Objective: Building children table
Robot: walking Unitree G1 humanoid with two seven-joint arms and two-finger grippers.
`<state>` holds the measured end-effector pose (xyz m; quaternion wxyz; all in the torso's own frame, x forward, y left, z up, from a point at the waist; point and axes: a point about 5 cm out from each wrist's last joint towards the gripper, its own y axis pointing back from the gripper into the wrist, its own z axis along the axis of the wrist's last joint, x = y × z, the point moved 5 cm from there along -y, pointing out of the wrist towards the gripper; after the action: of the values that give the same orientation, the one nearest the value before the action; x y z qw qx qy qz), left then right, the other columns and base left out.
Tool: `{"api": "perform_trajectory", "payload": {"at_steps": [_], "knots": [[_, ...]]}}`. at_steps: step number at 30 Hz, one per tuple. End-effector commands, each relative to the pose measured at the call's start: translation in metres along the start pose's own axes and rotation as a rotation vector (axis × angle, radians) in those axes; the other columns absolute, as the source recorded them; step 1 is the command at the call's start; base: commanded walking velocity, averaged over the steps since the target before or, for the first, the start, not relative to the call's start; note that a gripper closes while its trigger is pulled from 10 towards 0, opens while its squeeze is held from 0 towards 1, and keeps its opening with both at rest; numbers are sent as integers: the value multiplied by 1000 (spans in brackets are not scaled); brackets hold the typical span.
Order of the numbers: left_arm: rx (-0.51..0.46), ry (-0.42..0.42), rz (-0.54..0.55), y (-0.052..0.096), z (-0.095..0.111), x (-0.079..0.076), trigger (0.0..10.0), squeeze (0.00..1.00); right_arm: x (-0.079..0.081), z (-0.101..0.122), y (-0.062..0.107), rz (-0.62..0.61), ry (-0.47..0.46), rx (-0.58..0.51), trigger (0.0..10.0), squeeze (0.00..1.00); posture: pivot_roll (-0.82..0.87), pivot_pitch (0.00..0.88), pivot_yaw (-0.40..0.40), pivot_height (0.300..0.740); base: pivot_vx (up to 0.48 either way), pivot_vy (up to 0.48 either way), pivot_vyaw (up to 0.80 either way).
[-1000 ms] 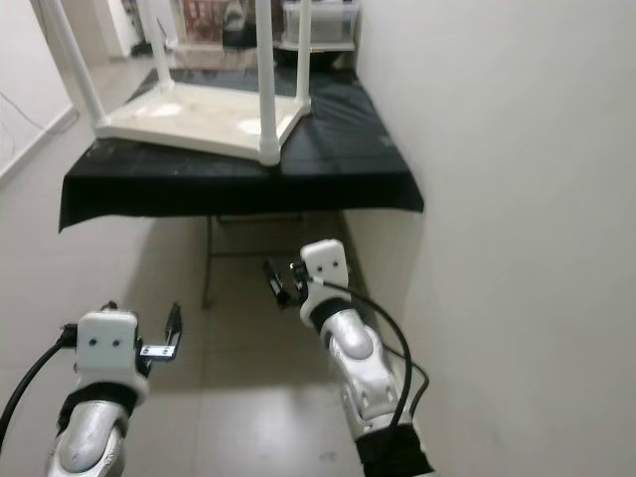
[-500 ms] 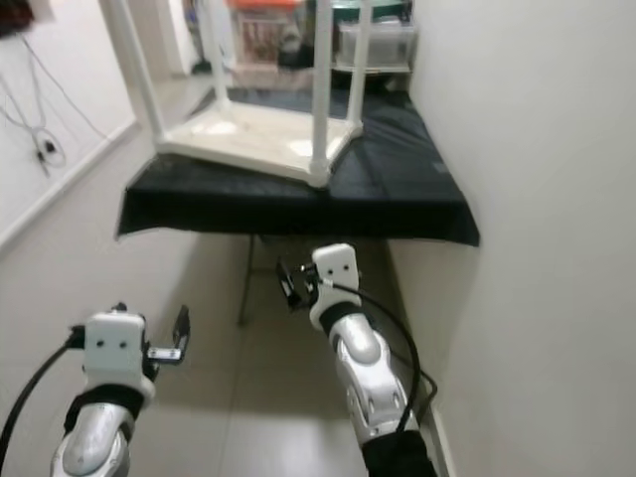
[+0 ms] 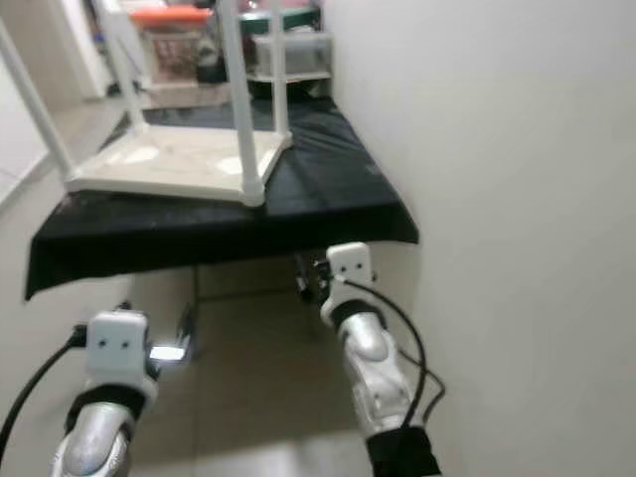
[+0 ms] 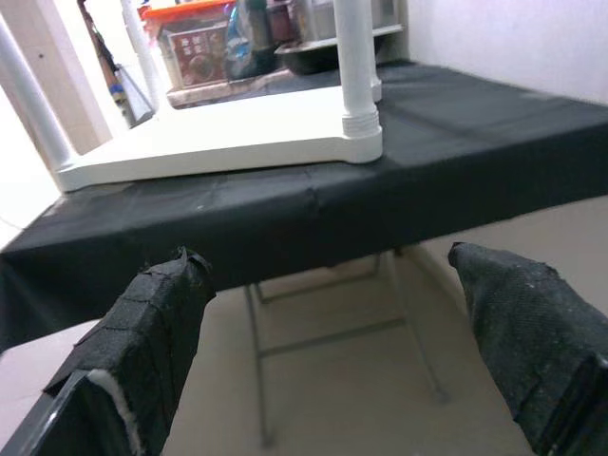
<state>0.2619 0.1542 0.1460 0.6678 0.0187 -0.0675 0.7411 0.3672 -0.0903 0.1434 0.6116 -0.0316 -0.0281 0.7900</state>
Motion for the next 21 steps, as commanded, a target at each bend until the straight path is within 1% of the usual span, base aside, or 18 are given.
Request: {"api": "perform_trajectory", "payload": {"at_steps": [1, 11, 14, 20, 21], "knots": [[21, -5, 11, 0, -4, 3, 10000, 0, 3, 2, -2, 3, 3, -3, 10000, 0, 8, 0, -15, 734, 270, 0, 0], [17, 1, 12, 0, -1, 2, 10000, 0, 8, -1, -1, 22, -2, 8, 10000, 0, 10, 0, -15, 734, 285, 0, 0], [16, -2, 10, 0, -1, 2, 10000, 0, 15, -1, 1, 62, 18, 2, 10000, 0, 10, 0, -15, 734, 287, 0, 0], [18, -5, 11, 0, -1, 3, 10000, 0, 19, -1, 2, 81, 20, -2, 10000, 0, 12, 0, -16, 734, 286, 0, 785], [18, -5, 12, 0, -1, 3, 10000, 0, 19, -1, 1, 78, 8, -1, 10000, 0, 12, 0, -16, 734, 289, 0, 0]]}}
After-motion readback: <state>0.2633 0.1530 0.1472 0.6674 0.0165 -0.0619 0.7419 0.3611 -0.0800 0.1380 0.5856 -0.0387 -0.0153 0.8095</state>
